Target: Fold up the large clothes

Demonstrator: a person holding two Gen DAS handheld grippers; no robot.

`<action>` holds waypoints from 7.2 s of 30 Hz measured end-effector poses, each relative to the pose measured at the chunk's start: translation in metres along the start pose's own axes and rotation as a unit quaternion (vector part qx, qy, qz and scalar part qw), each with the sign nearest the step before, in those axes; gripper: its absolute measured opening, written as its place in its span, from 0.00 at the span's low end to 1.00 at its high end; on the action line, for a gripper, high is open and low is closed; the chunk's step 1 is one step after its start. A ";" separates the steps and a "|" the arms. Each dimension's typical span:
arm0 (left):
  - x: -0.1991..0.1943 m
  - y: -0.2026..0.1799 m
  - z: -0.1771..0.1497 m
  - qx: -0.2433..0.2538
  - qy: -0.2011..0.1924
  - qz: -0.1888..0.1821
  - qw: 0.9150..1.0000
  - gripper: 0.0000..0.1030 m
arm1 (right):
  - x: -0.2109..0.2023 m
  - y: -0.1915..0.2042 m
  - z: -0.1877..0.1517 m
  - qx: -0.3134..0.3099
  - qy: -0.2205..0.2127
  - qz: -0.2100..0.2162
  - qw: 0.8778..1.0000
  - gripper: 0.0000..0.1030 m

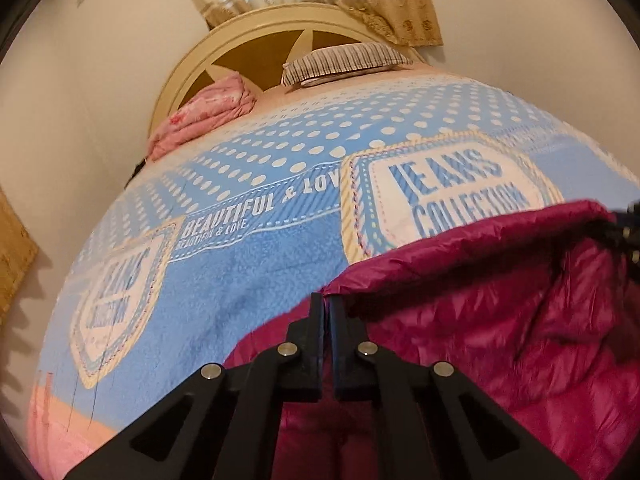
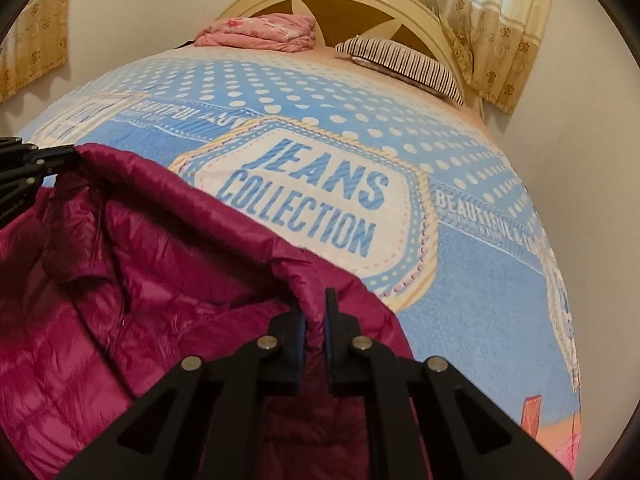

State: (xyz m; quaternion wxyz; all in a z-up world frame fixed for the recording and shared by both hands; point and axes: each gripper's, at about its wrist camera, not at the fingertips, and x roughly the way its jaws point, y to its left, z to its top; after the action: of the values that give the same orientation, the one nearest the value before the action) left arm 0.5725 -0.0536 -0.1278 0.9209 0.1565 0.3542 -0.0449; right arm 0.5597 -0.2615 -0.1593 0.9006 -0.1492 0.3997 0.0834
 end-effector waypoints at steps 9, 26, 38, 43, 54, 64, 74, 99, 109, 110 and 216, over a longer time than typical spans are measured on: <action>0.027 -0.022 -0.043 0.018 0.040 -0.002 0.999 0.00 | 0.019 0.006 -0.038 -0.009 0.026 -0.008 1.000 0.07; -0.045 0.027 -0.019 -0.018 -0.018 0.010 1.000 0.02 | -0.028 -0.027 -0.044 0.008 0.011 -0.027 1.000 0.59; 0.006 0.054 0.028 -0.178 0.003 -0.046 0.983 0.75 | -0.019 -0.007 0.015 0.098 -0.020 0.026 0.995 0.68; 0.027 0.038 0.046 -0.167 0.018 -0.017 0.986 0.76 | 0.000 0.001 0.032 0.147 -0.010 0.028 0.989 0.68; 0.067 -0.002 -0.020 -0.100 0.098 0.037 0.989 0.77 | 0.033 0.025 0.005 0.136 0.042 0.022 0.990 0.67; 0.077 -0.002 -0.031 -0.118 0.079 0.036 0.989 0.88 | 0.054 0.021 -0.022 0.140 0.049 0.015 0.989 0.68; 0.077 -0.002 -0.035 -0.130 0.075 0.027 0.988 0.90 | 0.058 0.026 -0.025 0.133 0.034 0.002 0.991 0.69; 0.077 -0.004 -0.035 -0.127 0.075 0.029 0.989 0.90 | 0.061 0.025 -0.026 0.135 0.030 0.003 0.990 0.71; 0.078 -0.003 -0.035 -0.123 0.076 0.033 0.989 0.91 | 0.063 0.027 -0.025 0.133 0.032 0.000 0.991 0.71; 0.078 -0.003 -0.035 -0.122 0.076 0.034 0.989 0.91 | 0.063 0.027 -0.025 0.132 0.032 -0.001 0.991 0.71; -0.408 0.044 -0.322 -0.115 -0.099 -0.186 0.971 0.06 | -0.358 0.078 -0.337 0.162 -0.099 0.050 0.980 0.06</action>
State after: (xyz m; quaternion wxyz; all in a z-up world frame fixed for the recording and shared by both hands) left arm 0.0717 0.0794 -0.0701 0.9387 -0.0245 0.2872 -0.1892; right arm 0.0656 -0.3119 -0.1227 0.9427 0.0282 0.3235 0.0764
